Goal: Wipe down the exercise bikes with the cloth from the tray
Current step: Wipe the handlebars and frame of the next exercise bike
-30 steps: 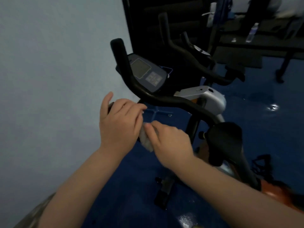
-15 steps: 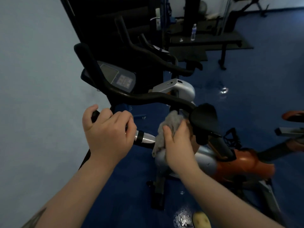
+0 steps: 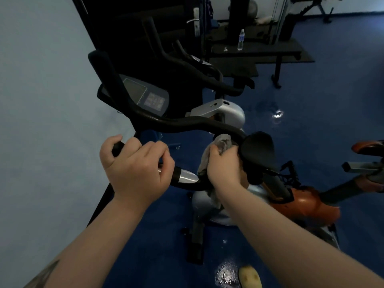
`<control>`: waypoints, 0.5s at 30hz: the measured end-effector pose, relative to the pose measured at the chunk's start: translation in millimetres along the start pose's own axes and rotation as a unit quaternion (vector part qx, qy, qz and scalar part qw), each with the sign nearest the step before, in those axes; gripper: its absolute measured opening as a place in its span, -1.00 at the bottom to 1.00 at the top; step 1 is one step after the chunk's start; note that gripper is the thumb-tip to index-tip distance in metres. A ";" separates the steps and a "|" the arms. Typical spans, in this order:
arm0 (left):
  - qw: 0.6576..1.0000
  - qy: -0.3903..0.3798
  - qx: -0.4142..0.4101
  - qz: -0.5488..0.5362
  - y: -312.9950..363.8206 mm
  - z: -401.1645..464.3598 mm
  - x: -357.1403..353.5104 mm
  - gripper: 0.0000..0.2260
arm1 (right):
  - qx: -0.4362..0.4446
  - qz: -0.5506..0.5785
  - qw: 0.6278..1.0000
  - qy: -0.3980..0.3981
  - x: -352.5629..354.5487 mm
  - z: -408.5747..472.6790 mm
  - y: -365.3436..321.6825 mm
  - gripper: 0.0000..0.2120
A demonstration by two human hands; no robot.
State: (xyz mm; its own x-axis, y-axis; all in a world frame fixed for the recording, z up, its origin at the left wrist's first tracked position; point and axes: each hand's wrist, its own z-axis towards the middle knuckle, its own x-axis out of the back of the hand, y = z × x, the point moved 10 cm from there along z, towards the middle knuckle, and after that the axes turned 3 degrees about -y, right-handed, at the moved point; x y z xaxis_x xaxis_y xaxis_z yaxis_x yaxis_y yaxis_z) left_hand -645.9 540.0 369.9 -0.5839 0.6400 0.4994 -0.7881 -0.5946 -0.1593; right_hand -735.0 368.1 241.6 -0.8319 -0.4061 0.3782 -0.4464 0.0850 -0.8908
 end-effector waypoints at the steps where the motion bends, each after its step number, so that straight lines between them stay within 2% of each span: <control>1: 1.000 0.002 0.000 0.002 -0.1 -0.1 -0.2 -0.78 | -0.005 0.012 1.000 0.003 1.1 2.6 -2.5 -0.67; 4: 1.000 0.003 -0.001 0.007 -0.3 0.0 1.3 -0.78 | 0.030 0.061 0.998 -0.015 -1.7 -6.9 -4.4 -0.74; 8: 1.000 0.003 0.001 0.007 0.0 0.1 1.2 -0.77 | 0.198 0.102 0.972 -0.080 -6.1 -58.1 -9.1 -0.64; 12: 1.000 0.011 -0.005 0.015 -1.2 -0.2 1.4 -0.75 | 0.348 -0.084 0.928 -0.099 -24.9 -86.0 -43.9 -0.63; 15: 1.000 -0.005 -0.010 0.000 -0.8 -2.1 1.1 -0.73 | 0.387 -0.127 0.901 -0.150 -31.9 -89.3 -62.8 -0.64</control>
State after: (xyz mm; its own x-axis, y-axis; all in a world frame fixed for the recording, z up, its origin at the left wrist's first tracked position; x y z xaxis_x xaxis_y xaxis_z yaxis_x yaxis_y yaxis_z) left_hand -646.3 542.2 368.8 -0.5818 0.6347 0.5087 -0.7920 -0.5844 -0.1767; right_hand -709.8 457.0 308.0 -0.5573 -0.5595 0.6136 -0.1504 -0.6587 -0.7372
